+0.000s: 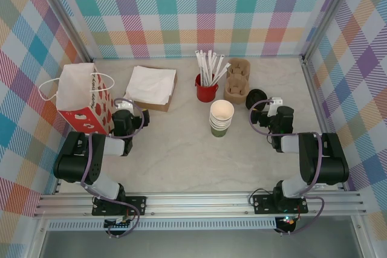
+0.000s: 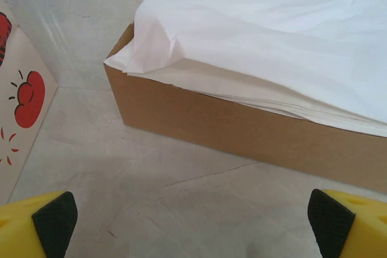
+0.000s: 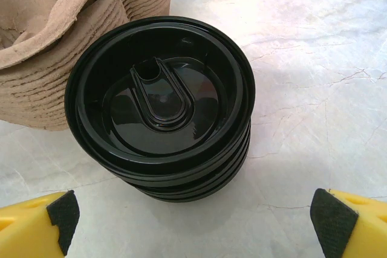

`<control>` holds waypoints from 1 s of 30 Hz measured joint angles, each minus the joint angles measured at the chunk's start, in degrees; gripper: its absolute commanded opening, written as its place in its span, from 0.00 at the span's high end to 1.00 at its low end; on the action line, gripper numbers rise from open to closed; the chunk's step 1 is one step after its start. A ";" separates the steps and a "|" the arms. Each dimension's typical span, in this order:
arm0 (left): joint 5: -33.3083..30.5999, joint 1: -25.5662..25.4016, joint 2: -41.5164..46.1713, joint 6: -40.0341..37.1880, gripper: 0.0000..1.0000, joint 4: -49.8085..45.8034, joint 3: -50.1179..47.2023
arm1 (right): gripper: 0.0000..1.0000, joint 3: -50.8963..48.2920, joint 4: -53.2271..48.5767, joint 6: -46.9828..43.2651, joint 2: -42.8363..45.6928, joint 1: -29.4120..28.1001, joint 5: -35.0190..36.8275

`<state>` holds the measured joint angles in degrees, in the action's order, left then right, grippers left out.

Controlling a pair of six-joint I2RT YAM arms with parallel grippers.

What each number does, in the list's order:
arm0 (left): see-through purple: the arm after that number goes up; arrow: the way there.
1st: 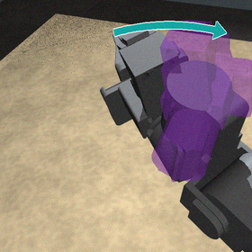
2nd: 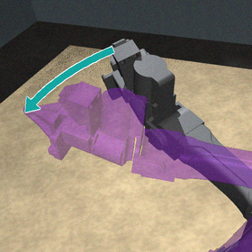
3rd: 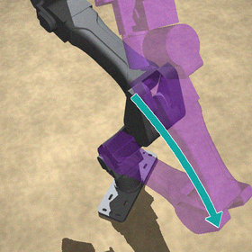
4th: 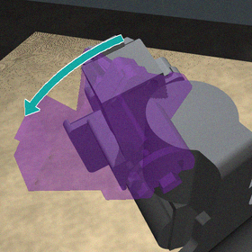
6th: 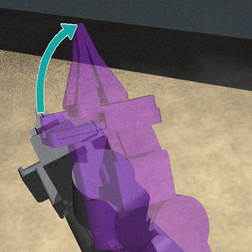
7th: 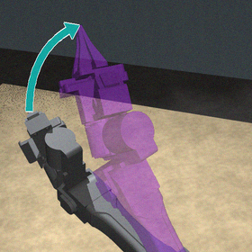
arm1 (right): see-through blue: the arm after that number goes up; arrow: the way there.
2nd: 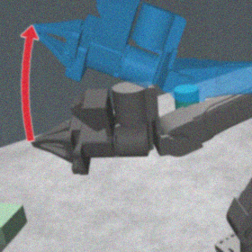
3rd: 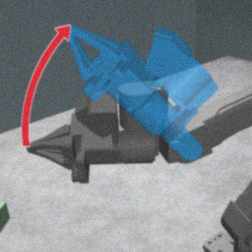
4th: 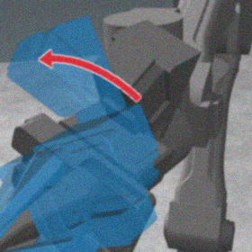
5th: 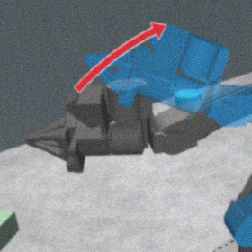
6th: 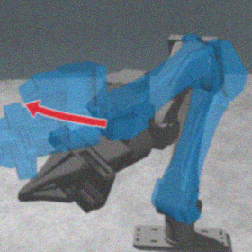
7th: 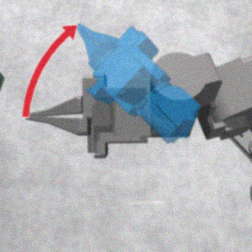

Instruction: Pack the takeout coffee

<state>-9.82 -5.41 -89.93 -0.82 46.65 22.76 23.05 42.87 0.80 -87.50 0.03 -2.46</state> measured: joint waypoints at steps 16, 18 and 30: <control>0.20 0.00 0.00 -0.09 0.00 0.00 0.00 | 0.00 0.00 0.00 0.00 0.00 0.00 0.00; 0.37 0.00 0.00 -0.09 0.00 0.00 0.00 | 0.00 0.00 0.00 0.00 0.00 0.00 0.00; -5.27 -1.25 17.49 2.78 0.00 -18.10 4.55 | 0.00 1.90 -9.42 0.44 7.26 0.00 1.97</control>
<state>-15.09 -6.66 -72.44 1.96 28.56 27.31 24.95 33.45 1.23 -80.25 0.03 -0.49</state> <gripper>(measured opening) 0.999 0.996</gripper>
